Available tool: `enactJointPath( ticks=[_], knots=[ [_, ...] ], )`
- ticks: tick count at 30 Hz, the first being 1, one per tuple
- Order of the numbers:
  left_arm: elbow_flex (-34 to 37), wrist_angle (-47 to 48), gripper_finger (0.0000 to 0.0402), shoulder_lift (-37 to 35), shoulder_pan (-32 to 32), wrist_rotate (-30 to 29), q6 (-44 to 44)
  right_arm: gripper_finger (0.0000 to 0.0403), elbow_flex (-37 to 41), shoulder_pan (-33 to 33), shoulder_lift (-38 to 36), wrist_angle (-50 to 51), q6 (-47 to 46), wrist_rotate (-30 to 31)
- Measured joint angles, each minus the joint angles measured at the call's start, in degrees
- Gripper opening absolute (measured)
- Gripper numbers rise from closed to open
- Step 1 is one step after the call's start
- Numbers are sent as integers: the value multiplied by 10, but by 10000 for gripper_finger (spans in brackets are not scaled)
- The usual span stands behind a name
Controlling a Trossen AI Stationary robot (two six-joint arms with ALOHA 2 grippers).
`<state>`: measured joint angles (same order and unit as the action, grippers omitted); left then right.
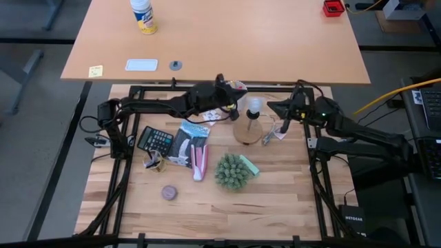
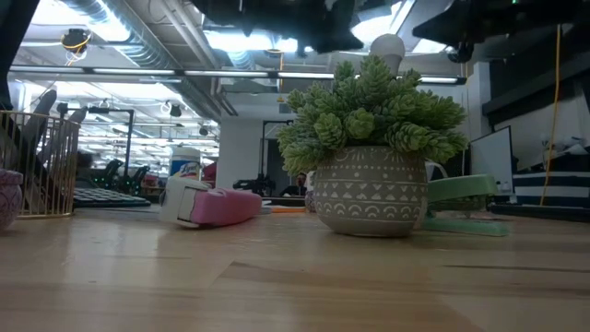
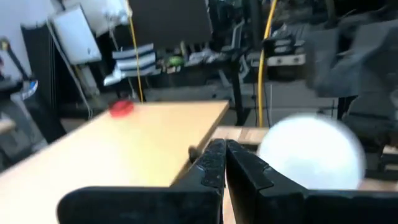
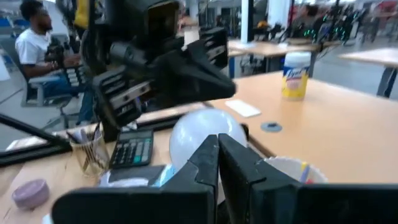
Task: Screw lightbulb
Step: Remove the lightbulb from the lamp
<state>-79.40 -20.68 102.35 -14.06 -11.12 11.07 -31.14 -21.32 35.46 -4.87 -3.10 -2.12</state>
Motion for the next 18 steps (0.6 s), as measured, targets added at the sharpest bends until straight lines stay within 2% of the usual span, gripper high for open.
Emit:
enactJointPath(
  ticks=[5,14,18],
  knots=[
    [0,46,5,0,-14,32,-21,17,0,0,40,-12,-11,-5],
    [0,52,5,0,-12,104,-13,17,0,0,75,-33,-16,-5],
    [0,53,5,0,-6,101,-9,17,0,0,83,-46,-16,-1]
  ],
)
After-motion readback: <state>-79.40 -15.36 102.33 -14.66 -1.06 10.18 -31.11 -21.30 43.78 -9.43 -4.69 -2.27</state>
